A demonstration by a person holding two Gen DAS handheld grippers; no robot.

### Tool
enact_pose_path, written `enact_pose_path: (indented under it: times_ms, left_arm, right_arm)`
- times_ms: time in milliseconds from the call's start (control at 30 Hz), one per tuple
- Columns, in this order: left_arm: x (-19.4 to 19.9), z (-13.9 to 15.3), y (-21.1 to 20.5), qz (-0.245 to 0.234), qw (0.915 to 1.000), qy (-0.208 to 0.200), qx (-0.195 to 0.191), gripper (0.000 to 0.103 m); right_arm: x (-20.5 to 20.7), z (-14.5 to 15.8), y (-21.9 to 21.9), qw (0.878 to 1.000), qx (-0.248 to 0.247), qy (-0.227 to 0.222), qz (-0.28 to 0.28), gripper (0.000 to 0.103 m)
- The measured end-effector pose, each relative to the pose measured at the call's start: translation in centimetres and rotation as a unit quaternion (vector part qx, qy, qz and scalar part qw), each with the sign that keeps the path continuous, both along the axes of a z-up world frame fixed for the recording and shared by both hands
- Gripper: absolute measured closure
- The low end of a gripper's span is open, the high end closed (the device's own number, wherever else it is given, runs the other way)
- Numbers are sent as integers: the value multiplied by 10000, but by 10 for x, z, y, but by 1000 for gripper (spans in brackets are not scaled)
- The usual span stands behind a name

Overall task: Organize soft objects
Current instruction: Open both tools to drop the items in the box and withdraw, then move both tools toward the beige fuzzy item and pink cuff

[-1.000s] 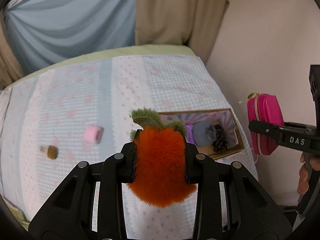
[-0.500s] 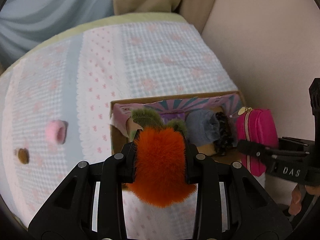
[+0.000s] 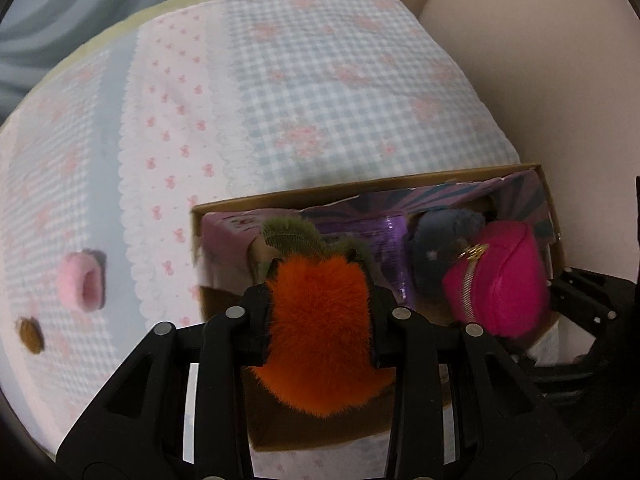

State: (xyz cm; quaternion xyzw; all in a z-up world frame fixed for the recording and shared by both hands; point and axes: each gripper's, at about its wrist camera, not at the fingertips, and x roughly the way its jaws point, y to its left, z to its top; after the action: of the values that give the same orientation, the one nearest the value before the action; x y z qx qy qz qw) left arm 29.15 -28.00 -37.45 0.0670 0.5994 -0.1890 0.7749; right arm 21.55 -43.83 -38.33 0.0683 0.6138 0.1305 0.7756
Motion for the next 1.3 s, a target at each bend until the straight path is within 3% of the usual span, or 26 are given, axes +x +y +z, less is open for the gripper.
enact_pose_path:
  times_ms: [33,67,133,200,367,700,967,1300]
  left_arm:
    - [0,-1,-1,-56,10000,42,-23,53]
    - [1,-1,-3,-104,9999,70,-14,22]
    - [-1,2,-1,-65,9999,-84,41,0]
    - [-2,6,2,-66,9999,-78,-109,0]
    - [-5,6,8,-40,9999,-104,75,0]
    - [-17,29,17,12,9995,-285,102,0]
    - [-37,77,24,-30,9973,-735,87,0]
    - [-94,163,58,253,9896,-1411,97,0]
  right_arm:
    - [-3,0,3,9998,-27,-120,176,51]
    - [-4,-1,4,9995,-66,-185,246,45]
    - [-9,-3,7,9987,-133,-272,411,6]
    - [-13,-7,7,9988,-127,-184,433,1]
    - [-20,-15,-2,9997,-11,-12,236,1]
    - [-18,16,-3,9992,-141,-368,102,1]
    - [-30,55,-1,9970,-331,-702,-2,1]
    - [-53,131,5,9891,-501,-1243,-614,1]
